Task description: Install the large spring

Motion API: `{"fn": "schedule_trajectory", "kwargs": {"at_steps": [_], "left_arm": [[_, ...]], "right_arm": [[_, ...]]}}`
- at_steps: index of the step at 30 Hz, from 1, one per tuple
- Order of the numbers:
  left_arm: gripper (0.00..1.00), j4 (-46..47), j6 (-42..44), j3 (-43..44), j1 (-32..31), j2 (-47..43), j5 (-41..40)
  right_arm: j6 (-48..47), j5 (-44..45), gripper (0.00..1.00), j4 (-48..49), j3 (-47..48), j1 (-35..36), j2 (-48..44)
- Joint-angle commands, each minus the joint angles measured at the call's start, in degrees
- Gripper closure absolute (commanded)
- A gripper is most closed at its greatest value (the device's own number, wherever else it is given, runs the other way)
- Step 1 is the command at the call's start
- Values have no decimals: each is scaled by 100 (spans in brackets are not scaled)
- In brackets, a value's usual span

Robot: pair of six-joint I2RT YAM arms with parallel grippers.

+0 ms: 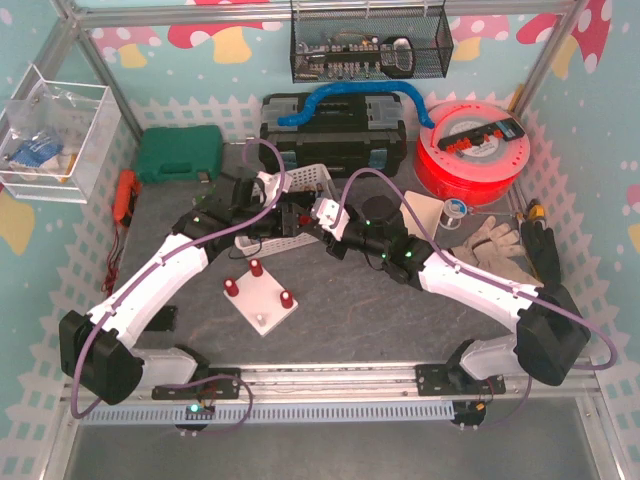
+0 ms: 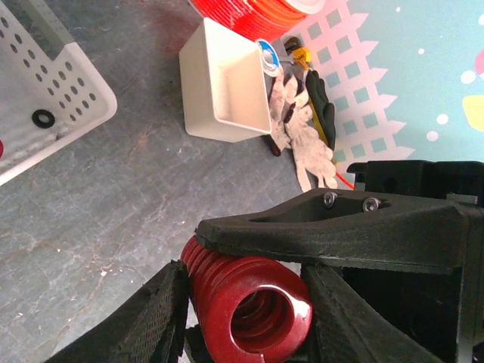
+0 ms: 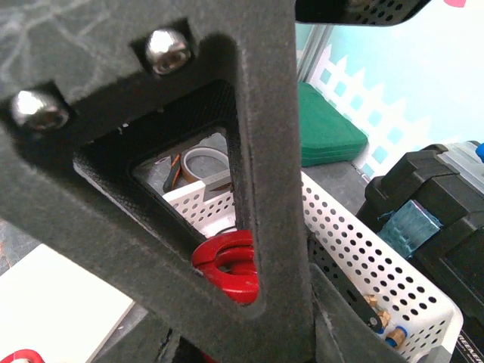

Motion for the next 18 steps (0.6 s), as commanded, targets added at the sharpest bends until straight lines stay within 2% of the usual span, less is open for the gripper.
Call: {"fn": "schedule_trajectory", "kwargs": {"at_steps": [1, 9, 12, 16, 18], "left_arm": [[57, 22, 2, -44, -13, -1, 71], [70, -1, 2, -43, -5, -80, -19], [79, -26, 10, -46, 8, -117, -58], [90, -102, 11, -46, 26, -192, -172], [93, -158, 20, -46, 38, -227, -257]], "right_arm": [[-189, -63, 92, 203, 232, 85, 13], [-307, -71, 91, 57, 261, 151, 107], [-330, -77, 89, -34, 261, 152, 141], [-300, 25, 81, -136, 220, 152, 141], [-250, 95, 72, -210, 225, 152, 150]]}}
